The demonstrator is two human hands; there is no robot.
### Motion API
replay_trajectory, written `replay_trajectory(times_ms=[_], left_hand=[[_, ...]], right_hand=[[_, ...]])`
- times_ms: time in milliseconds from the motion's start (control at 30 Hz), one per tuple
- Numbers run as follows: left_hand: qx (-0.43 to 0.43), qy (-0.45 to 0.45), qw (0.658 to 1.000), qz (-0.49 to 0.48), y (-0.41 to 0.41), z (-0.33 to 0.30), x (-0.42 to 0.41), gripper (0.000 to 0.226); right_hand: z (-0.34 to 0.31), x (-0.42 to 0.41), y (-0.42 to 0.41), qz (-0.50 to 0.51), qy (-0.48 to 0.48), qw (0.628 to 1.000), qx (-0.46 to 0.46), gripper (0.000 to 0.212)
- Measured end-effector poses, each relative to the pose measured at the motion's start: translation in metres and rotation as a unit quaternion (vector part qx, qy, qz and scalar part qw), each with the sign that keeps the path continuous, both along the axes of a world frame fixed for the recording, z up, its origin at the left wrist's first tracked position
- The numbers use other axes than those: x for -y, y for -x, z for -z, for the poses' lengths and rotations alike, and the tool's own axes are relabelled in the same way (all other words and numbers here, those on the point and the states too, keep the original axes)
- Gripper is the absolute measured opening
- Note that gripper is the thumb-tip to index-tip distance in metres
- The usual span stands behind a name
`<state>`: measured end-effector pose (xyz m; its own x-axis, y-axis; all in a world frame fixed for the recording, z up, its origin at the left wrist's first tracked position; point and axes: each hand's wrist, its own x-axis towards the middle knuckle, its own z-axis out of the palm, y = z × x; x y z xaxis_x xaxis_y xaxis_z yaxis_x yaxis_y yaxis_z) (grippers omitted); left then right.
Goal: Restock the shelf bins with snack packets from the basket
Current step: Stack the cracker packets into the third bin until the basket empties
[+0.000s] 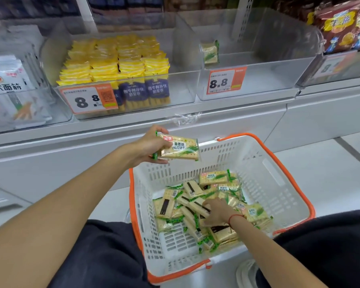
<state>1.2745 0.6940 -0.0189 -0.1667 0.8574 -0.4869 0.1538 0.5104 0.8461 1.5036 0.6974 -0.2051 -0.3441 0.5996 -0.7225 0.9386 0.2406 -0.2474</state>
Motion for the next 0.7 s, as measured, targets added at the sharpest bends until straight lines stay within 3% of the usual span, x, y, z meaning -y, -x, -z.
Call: replay_trajectory(times_ms=[100,167,233,333,467,567,700], left_hand=[[-0.006,-0.001,1.000,-0.007,0.000,0.000,0.001,0.029],[-0.010,-0.008,1.000,-0.018,0.000,-0.002,0.003,0.028],[-0.008,-0.020,0.999,-0.034,0.002,-0.005,0.005,0.028],[-0.011,-0.044,0.996,-0.071,0.003,-0.010,0.008,0.032],[0.007,-0.049,0.991,-0.123,0.005,-0.017,0.009,0.027],[0.038,-0.042,0.991,-0.118,0.003,-0.024,0.009,0.016],[0.125,-0.055,0.982,-0.128,-0.004,-0.033,0.007,0.019]], right_hand=[[-0.022,-0.018,0.009,0.031,0.036,0.998,-0.031,0.048],[-0.050,-0.033,0.010,0.057,0.073,0.993,-0.075,0.005],[-0.090,-0.050,0.011,0.086,0.110,0.983,-0.119,0.021],[-0.148,-0.069,0.006,0.111,0.151,0.966,-0.178,0.010],[-0.212,-0.077,-0.007,0.086,0.154,0.953,-0.247,0.013],[-0.234,-0.073,-0.015,0.122,0.130,0.921,-0.346,0.023],[-0.235,-0.080,-0.009,0.196,0.019,0.877,-0.439,0.029]])
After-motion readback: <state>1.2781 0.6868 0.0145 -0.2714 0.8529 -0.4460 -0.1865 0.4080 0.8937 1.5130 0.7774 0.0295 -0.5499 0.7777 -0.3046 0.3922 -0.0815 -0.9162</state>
